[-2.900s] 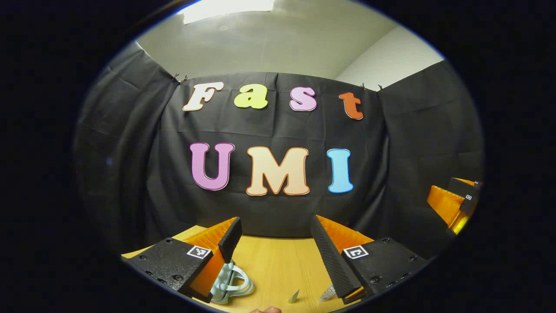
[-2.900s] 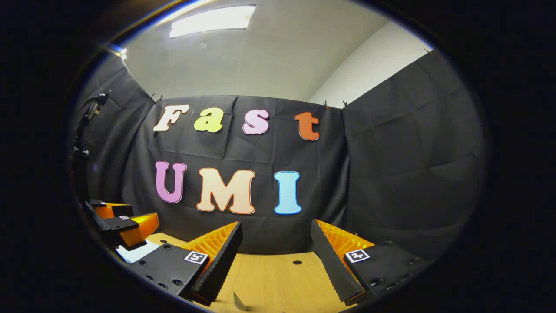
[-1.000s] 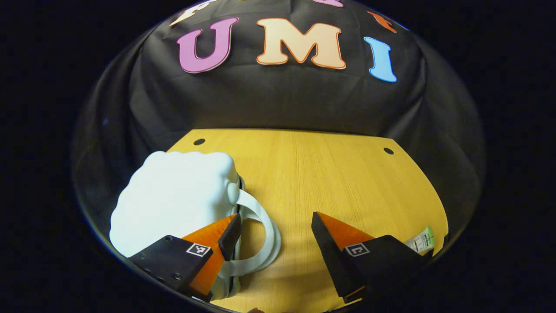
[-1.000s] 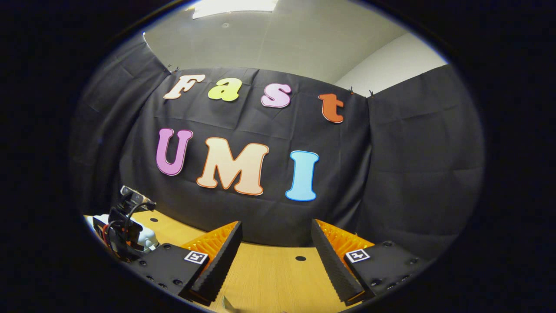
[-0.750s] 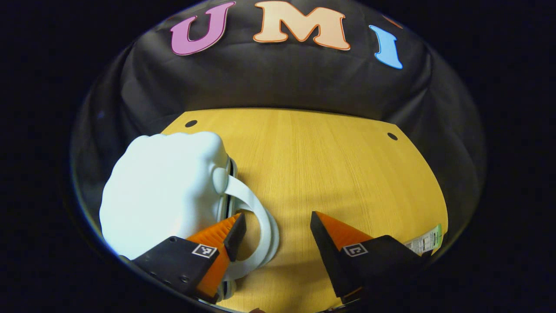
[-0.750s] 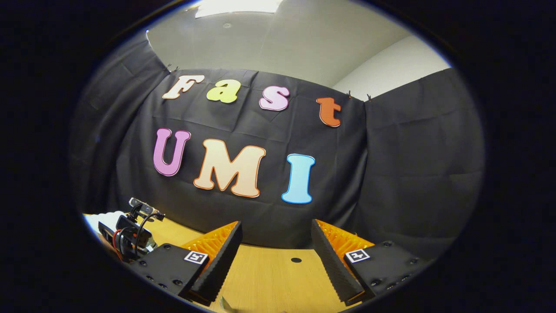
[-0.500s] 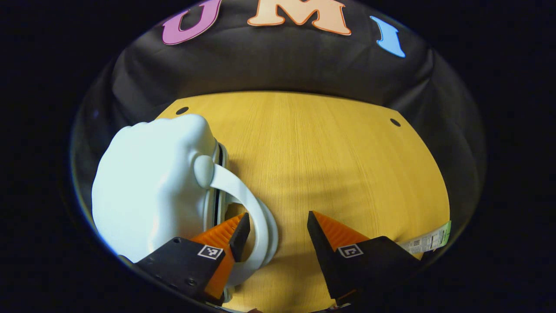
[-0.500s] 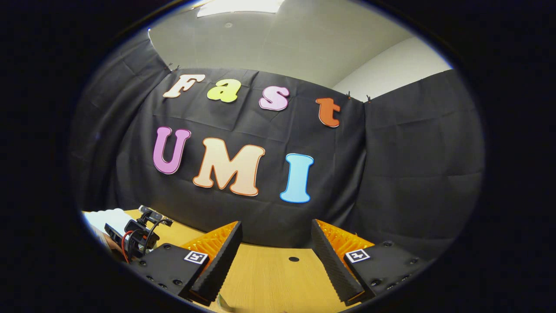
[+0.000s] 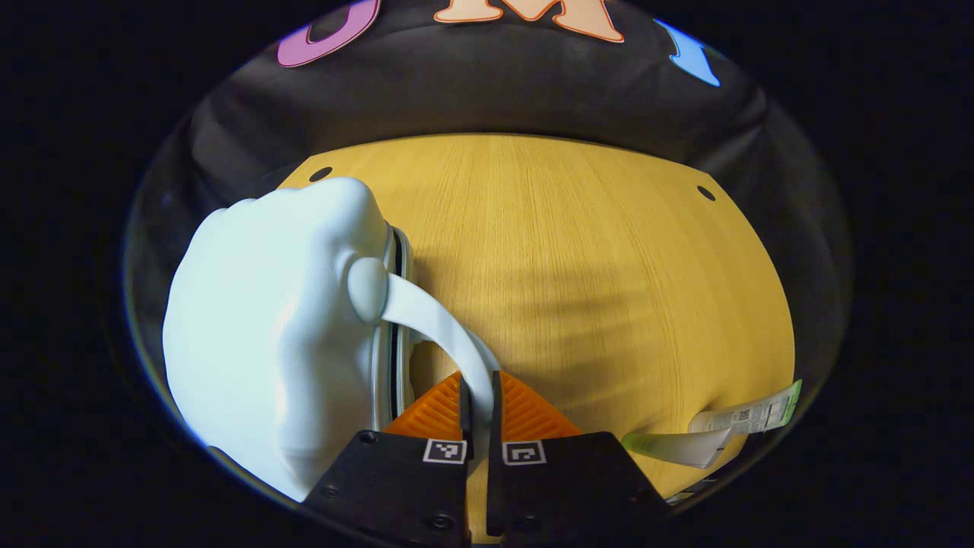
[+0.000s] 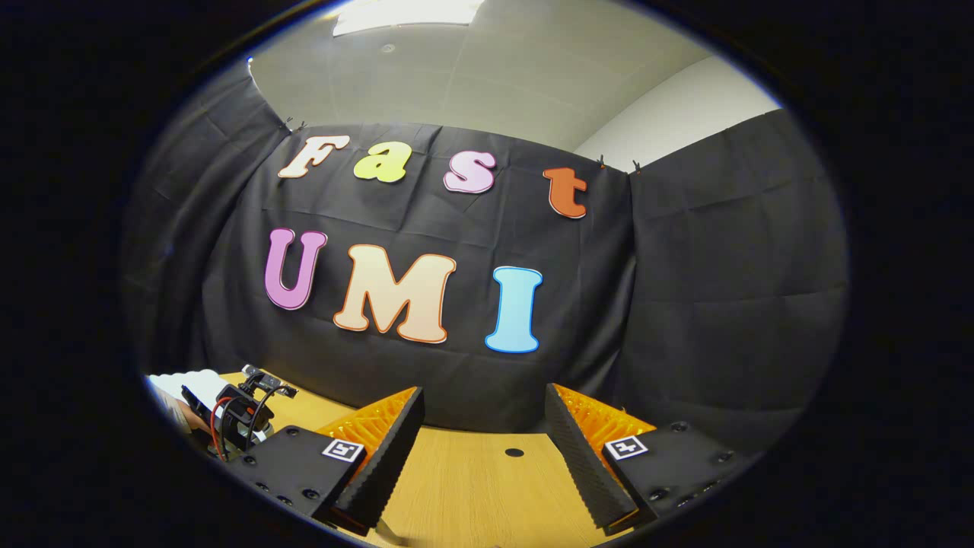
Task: First open the suitcase, pack the skin care products into it, and then close the suitcase.
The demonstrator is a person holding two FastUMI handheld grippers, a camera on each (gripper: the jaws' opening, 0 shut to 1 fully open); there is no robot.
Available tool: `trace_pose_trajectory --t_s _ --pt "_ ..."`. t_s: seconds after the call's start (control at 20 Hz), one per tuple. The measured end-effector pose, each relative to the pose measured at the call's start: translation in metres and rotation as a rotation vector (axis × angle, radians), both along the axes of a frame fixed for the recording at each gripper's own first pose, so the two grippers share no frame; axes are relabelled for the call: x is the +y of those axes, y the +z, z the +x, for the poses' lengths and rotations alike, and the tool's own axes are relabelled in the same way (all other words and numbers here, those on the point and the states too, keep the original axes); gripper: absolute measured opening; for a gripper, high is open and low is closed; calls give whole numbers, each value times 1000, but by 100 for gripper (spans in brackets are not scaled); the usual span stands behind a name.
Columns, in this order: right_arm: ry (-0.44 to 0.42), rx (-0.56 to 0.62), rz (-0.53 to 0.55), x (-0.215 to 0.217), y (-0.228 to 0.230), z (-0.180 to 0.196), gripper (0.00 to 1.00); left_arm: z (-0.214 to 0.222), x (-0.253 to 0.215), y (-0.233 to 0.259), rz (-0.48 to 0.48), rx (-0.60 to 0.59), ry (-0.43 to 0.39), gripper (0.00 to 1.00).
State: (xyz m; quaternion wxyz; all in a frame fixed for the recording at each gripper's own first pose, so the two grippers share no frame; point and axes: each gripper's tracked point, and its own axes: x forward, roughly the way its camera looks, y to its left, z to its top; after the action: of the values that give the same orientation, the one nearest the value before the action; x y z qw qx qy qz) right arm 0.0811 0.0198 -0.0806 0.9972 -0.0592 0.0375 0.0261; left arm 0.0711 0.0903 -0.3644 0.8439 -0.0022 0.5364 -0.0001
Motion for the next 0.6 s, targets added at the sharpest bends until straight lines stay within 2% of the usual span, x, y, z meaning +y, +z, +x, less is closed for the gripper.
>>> trace_pose_trajectory --t_s 0.05,0.15,0.3,0.45,0.6 --pt "13 -3 8 0 -1 -1 98 0 0 3 12 -13 -13 0" --pt "45 -10 24 -1 -2 0 98 2 -1 17 37 -44 -22 0" --pt "111 -15 53 1 -8 -3 99 0 -2 45 24 -71 -16 0" --pt "195 0 90 11 -17 -8 99 6 9 84 89 -131 -19 0" --pt "183 -4 105 20 -11 -9 99 8 26 123 70 -190 -10 0"
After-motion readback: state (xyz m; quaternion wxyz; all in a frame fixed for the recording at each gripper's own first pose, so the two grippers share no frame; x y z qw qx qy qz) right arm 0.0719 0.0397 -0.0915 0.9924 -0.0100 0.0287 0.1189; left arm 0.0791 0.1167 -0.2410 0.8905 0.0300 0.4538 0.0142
